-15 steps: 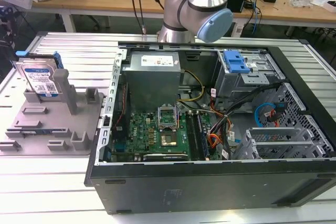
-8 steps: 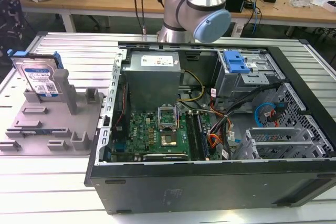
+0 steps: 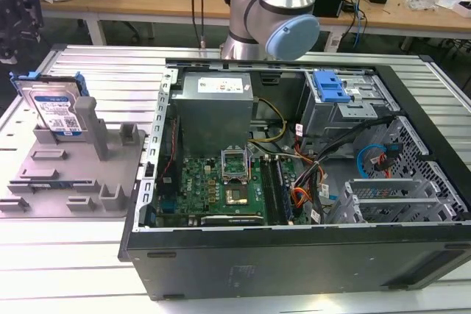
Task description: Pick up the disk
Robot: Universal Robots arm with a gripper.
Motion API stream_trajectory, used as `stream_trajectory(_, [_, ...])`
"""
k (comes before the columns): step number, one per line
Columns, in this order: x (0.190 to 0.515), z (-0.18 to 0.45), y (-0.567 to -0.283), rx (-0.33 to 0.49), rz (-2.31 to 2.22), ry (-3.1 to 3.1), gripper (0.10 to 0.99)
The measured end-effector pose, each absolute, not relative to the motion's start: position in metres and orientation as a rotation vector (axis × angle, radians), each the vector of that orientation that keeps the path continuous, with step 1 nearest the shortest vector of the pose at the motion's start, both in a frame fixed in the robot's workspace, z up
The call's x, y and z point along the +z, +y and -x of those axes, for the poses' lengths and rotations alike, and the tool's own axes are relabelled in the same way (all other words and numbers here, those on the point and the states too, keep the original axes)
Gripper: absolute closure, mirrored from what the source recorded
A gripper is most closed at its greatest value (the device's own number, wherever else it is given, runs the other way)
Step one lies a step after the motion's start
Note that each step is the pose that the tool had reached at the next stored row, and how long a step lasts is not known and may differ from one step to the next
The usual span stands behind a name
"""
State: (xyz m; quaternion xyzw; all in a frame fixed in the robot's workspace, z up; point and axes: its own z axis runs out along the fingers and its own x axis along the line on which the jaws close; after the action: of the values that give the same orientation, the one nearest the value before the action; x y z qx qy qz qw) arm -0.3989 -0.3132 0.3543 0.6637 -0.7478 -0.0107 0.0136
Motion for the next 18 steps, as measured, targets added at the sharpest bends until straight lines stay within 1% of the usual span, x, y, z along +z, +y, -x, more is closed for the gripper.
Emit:
stream_trajectory(12, [0.351, 0.399, -0.313, -0.013, -2.088, -2.329, 0.545])
stream_trajectory(18, [0.348, 0.412, -0.311, -0.012, -2.098, -2.319, 0.545])
